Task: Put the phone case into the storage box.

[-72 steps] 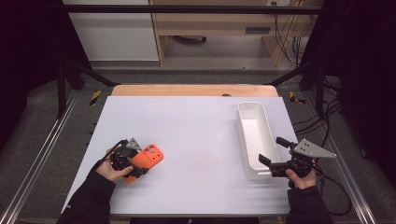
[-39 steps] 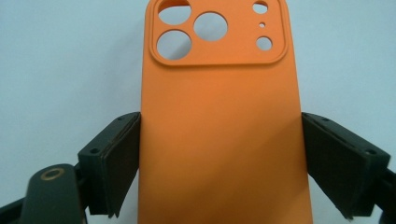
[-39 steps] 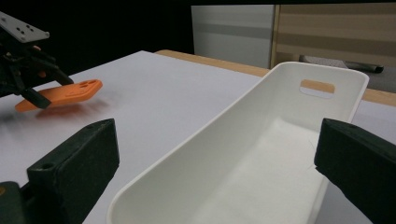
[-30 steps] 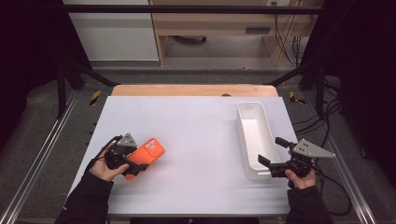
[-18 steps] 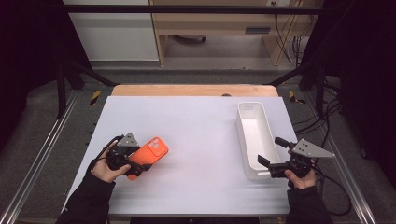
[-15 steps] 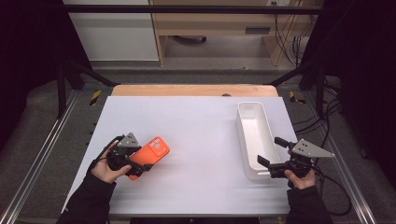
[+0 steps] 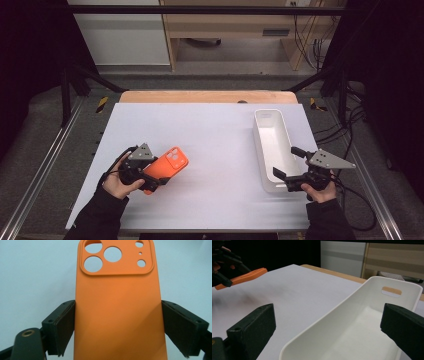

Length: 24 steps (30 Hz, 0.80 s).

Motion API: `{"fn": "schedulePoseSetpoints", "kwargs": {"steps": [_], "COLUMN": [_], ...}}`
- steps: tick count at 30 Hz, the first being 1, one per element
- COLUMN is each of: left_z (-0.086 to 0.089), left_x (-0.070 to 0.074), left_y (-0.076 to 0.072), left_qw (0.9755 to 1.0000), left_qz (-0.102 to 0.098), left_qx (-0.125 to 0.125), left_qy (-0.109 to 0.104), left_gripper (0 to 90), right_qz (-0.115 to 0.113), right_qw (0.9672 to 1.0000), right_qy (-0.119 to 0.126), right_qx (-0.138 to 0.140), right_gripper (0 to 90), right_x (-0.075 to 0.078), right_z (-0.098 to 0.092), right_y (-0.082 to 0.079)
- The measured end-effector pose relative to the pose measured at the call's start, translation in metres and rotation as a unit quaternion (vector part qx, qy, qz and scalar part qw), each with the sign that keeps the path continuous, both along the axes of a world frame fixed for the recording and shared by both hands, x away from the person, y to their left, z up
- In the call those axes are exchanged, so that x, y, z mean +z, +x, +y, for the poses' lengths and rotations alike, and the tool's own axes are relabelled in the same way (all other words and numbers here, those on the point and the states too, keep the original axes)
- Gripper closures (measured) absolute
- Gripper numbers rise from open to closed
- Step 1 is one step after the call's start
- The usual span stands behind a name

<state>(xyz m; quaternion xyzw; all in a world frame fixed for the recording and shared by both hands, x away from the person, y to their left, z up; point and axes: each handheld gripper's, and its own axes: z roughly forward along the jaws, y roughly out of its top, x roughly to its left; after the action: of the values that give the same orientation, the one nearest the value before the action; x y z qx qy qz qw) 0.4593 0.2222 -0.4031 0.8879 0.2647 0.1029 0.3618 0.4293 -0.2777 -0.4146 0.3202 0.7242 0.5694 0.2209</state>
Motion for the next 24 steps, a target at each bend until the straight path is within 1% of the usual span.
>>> {"fn": "schedulePoseSetpoints", "kwargs": {"steps": [2,5,6,9,12,14,17,18,21,24], "left_z": [-0.004,-0.007,-0.011,-0.015,-0.017,-0.021,-0.025,-0.026,-0.029,-0.033], "left_x": [0.001,0.002,0.004,0.007,0.01,0.013,0.015,0.016,0.017,0.018], "left_y": [-0.002,-0.003,-0.004,-0.006,-0.007,-0.008,-0.007,-0.007,-0.007,-0.006], "left_qw": [1.0,0.9999,0.9998,0.9995,0.9994,0.9991,0.9987,0.9986,0.9984,0.998], "left_qz": [0.001,0.001,0.001,-0.002,-0.004,-0.005,-0.005,-0.008,-0.01,-0.012], "left_qx": [-0.006,-0.011,-0.018,-0.027,-0.03,-0.037,-0.047,-0.048,-0.054,-0.062], "left_qy": [-0.006,-0.009,-0.011,-0.013,-0.017,-0.019,-0.02,-0.018,-0.016,-0.007], "left_gripper": [15.3,15.3,15.3,15.3,15.3,15.3,15.3,15.3,15.3,15.3], "right_qz": [-0.002,-0.002,-0.004,-0.007,-0.007,-0.005,-0.006,-0.005,-0.006,-0.007], "right_qw": [1.0,1.0,1.0,0.9999,0.9999,0.9998,0.9997,0.9997,0.9996,0.9994], "right_qy": [-0.003,-0.005,-0.005,-0.008,-0.009,-0.011,-0.012,-0.013,-0.015,-0.017], "right_qx": [0.002,0.004,0.005,0.009,0.011,0.015,0.019,0.022,0.025,0.031], "right_gripper": [0.6,0.6,0.6,0.6,0.6,0.6,0.7,0.7,0.7,0.7], "right_x": [0.001,0.003,0.004,0.006,0.006,0.007,0.008,0.008,0.009,0.01], "right_z": [0.001,0.003,0.003,0.004,0.005,0.008,0.011,0.012,0.014,0.017], "right_y": [0.0,-0.001,-0.001,-0.001,-0.001,-0.001,-0.001,-0.001,-0.001,-0.001]}}
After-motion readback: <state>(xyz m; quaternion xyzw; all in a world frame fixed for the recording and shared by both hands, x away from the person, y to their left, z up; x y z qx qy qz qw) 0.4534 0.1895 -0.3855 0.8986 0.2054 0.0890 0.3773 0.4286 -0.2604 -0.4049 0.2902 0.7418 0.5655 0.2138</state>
